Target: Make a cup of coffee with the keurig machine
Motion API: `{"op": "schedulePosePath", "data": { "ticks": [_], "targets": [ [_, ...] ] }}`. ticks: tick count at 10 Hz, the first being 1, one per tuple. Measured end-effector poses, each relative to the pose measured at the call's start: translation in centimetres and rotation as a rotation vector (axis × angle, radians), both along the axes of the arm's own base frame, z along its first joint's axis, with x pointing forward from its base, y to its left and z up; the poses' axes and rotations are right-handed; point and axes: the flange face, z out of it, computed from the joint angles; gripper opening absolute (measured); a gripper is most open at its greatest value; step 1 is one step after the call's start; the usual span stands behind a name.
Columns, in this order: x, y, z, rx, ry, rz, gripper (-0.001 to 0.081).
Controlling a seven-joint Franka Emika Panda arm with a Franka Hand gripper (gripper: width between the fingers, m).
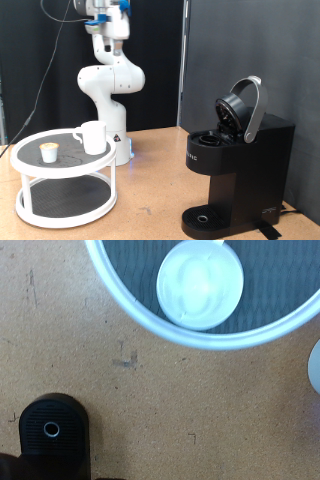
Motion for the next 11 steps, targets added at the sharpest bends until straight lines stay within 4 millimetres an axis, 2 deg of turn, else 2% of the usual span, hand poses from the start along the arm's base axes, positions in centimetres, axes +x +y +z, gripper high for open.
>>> {"op": "schedulePosePath", "data": {
  "ticks": [2, 5, 11],
  "targets": [
    [-0.7, -2.4, -0.2, 0.017, -0.003, -0.017, 0.0734],
    [-0.8, -3.0, -0.6, 0.019, -0.001, -0.011, 0.0734],
    [-2.7, -11.2, -1.8, 0.013, -0.006, -0.049, 0.0734]
  ]
}}
